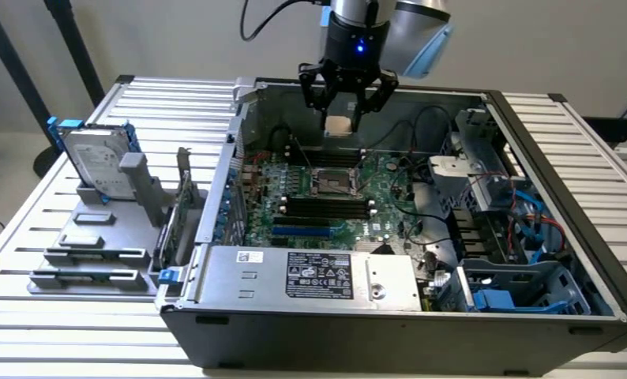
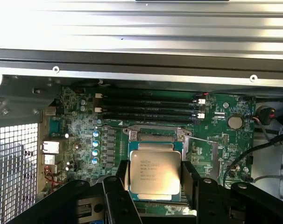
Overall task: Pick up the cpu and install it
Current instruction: 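Pick up the cpu and move it towards the insertion slot, then place the cpu into insertion slot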
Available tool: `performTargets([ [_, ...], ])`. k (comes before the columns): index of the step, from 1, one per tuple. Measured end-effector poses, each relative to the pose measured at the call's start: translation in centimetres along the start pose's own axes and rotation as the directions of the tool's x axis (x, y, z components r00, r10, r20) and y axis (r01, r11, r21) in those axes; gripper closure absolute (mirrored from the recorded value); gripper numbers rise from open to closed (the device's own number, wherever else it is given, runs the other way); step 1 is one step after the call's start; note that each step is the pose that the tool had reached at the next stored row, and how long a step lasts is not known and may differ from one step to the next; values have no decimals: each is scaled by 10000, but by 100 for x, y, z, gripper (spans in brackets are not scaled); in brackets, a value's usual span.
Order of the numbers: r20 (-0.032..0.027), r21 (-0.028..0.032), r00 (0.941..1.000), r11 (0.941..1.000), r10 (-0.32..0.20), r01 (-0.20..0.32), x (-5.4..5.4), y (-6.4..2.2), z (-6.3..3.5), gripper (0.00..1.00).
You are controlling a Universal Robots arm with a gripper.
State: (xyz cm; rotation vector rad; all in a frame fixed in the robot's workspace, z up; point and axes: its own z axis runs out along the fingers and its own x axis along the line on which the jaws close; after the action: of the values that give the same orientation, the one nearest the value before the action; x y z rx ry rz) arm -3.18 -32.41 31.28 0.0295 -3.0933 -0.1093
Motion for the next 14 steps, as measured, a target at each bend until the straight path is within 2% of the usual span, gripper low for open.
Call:
performTargets([
  [14, 1, -1, 10000, 10000, 0, 0, 0, 0, 1, 45],
])
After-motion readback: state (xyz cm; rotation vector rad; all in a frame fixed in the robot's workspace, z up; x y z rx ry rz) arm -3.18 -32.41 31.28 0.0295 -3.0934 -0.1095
